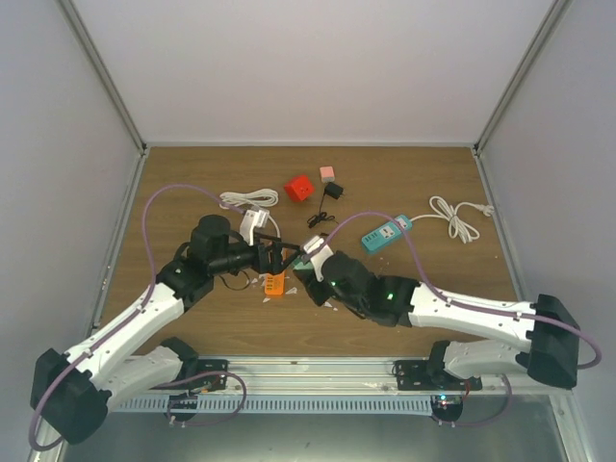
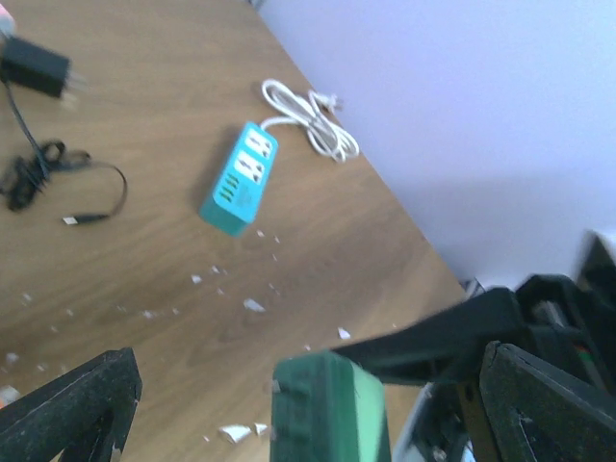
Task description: Insert the plug
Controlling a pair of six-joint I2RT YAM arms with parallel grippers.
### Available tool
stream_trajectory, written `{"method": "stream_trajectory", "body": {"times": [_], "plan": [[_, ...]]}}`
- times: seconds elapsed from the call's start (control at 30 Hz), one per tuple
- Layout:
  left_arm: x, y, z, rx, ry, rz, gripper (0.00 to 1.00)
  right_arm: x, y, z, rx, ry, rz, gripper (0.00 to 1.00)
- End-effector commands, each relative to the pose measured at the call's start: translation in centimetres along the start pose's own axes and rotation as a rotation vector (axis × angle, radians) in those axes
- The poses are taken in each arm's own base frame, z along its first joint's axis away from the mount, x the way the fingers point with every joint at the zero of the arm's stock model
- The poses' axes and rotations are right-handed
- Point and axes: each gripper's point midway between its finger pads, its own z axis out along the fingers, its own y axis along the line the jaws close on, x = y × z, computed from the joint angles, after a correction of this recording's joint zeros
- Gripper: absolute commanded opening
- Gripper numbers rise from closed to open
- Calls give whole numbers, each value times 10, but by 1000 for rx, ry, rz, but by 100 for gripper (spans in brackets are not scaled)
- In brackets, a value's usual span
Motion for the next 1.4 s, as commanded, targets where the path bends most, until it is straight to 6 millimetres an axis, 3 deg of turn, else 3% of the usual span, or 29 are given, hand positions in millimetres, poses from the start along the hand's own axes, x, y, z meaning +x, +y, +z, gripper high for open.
{"method": "stream_trajectory", "body": {"times": [0.0, 0.13, 0.33, 0.63, 0.97, 1.1, 1.27, 1.37], "plan": [[16, -20, 1, 123, 110, -91, 99, -9, 9, -15, 49, -61, -79, 14], [37, -25, -11, 149, 173, -164, 99, -15, 13, -26, 39, -95, -79, 14], [49, -29, -27, 155, 174, -189, 99, -22, 18, -35, -7, -132, -79, 14], [62, -37, -18, 251, 254, -221, 99, -24, 36, -35, -84, -129, -115, 14], [62, -38, -11, 269, 294, -219, 94, -18, 60, -33, -156, -110, -174, 14], [68, -37, -6, 290, 334, -235, 77, -19, 67, -36, -171, -118, -190, 14], [74, -40, -6, 326, 365, -248, 53, -22, 59, -40, -137, -132, -176, 14], [75, -43, -10, 333, 365, -243, 32, -22, 55, -40, -118, -136, -170, 14]]}}
